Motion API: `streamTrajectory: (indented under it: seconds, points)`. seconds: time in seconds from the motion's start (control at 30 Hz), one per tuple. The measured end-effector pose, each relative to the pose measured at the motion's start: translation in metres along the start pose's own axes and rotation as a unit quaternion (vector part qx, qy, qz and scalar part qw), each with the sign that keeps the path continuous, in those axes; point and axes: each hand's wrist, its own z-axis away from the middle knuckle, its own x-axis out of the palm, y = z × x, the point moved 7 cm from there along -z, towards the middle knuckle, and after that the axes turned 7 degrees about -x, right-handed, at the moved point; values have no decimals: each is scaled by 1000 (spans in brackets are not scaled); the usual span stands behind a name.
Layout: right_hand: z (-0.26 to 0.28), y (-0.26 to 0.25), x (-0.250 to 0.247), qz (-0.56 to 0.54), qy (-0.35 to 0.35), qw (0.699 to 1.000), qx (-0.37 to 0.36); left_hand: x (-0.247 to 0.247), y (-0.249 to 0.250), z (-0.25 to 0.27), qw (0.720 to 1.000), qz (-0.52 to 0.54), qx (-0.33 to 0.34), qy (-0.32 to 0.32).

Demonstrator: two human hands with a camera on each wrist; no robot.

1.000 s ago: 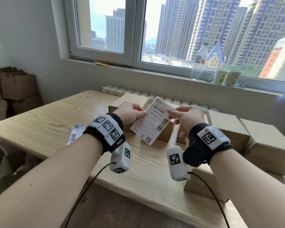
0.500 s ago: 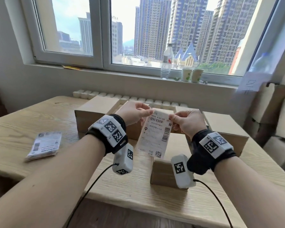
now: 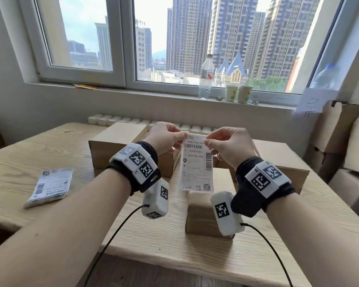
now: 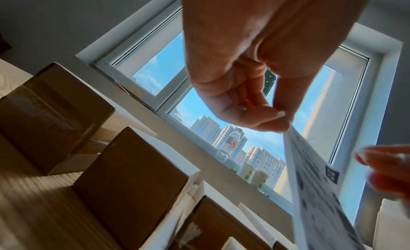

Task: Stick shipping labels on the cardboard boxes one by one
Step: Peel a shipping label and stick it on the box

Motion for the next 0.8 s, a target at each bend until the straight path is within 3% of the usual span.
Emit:
streamTrajectory:
  seconds: [0.1,0.47,0.8]
  points:
    - [1,-13,21,3,-50,998,-29,5,6,2,999,27,8,-25]
    - [0,-18,31,-58,-41,997,-25,0,8,8,995,81,23,-59]
    - [-1,-19,36,-58,-55,997,-7,-3,3,8,996,70,27,-48]
